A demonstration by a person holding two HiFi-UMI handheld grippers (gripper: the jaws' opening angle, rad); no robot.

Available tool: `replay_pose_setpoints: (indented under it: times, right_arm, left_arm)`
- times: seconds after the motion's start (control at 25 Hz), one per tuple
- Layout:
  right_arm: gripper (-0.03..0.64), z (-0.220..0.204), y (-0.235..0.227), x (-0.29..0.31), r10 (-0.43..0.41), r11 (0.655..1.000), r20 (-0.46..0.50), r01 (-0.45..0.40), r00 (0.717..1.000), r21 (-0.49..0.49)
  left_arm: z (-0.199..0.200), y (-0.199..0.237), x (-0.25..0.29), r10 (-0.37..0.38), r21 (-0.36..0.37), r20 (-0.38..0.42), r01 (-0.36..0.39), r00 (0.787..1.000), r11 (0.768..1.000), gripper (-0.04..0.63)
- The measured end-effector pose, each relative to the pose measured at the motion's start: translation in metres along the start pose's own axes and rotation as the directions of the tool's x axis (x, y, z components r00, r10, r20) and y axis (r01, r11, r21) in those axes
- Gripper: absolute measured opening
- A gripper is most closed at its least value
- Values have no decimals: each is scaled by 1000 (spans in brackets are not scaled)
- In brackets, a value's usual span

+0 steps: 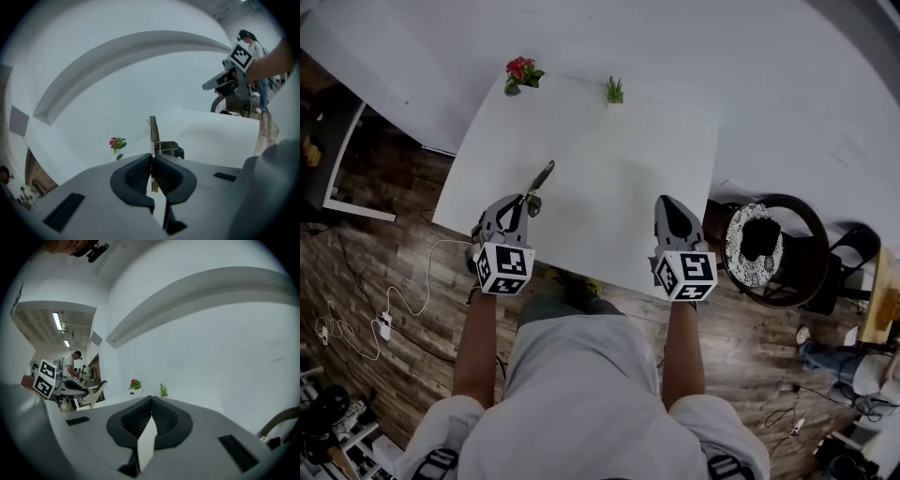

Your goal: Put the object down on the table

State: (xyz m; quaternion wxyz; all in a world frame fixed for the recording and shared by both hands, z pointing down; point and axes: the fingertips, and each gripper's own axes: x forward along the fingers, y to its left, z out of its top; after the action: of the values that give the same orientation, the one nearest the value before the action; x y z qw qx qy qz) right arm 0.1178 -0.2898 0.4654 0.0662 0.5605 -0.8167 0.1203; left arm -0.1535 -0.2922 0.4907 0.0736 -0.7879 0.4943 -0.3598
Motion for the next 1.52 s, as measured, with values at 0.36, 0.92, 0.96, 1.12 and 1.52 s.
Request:
replay_pose_setpoints:
  times: [0.36,0.92,0.96,1.12,1.52]
  right_arm:
    - [9,-1,-14,7,-27,999,-5,27,1000,17]
    - [9,-22,-20,37,-34,999,-63,35,997,23]
    - [9,-24,-20,39,-35,999,-70,36,997,23]
    - [9,-31,-22,45,-42,999,-91,44,995,26]
    - [9,-51,-25,64,-48,998,-142,54,989,40]
  left_arm:
    - [10,-13,35,-48,147,-26,51,999,988,20]
    - [-20,-21,95,-82,364,-127,124,988,923,21]
    - [-23,-21,100,-84,378,-136,130,987,916,20]
    - [-36,-25,117,-90,446,-172,159,981,881,21]
    - [-62,-37,154,-106,541,-248,228,963,809,21]
